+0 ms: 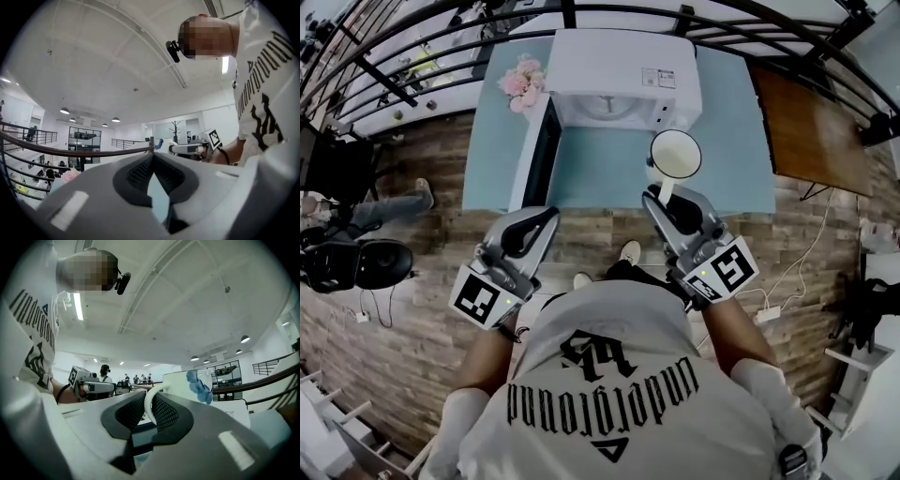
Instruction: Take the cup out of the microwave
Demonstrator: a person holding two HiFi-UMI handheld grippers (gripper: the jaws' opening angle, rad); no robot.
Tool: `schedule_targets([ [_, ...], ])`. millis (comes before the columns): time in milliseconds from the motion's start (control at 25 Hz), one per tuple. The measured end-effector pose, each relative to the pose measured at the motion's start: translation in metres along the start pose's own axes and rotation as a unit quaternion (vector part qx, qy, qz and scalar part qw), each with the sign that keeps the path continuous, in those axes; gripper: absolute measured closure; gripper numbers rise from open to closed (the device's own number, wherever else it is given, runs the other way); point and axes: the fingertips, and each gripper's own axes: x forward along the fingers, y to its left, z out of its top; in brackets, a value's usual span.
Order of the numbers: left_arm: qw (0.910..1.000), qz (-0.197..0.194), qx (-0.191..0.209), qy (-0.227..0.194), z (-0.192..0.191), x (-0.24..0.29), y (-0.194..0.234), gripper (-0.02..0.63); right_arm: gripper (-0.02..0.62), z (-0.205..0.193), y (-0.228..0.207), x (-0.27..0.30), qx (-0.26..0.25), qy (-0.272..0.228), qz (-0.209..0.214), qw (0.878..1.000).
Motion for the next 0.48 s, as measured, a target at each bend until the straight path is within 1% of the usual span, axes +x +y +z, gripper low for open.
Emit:
schedule_targets([
  [80,0.9998,-0.012,-0.007,0.016,-0.005,-0.016,-0.011,0.555,0.549,0.001,0.018,-0.005,0.001,0.0,-0.007,1.0],
  [200,0.9992,-0.024,-0.004,0.032,-0.015,-0.036,-0.024,0.555,0.549,0.0,0.041,-0.021,0.0,0.004,-0.019,1.0],
  [320,0.9994,-0.024,0.0,0.024,-0.014,-0.047,-0.038,0.555,0.549,-0.002,0.058,-0.039,0.0,0.012,-0.029,1.0],
  [480,0.9995,-0.03,-0.006,0.01,-0.01,-0.049,-0.062,0.555,0.549,-0.002,0.068,-0.061,-0.001,0.017,-0.028,0.999],
])
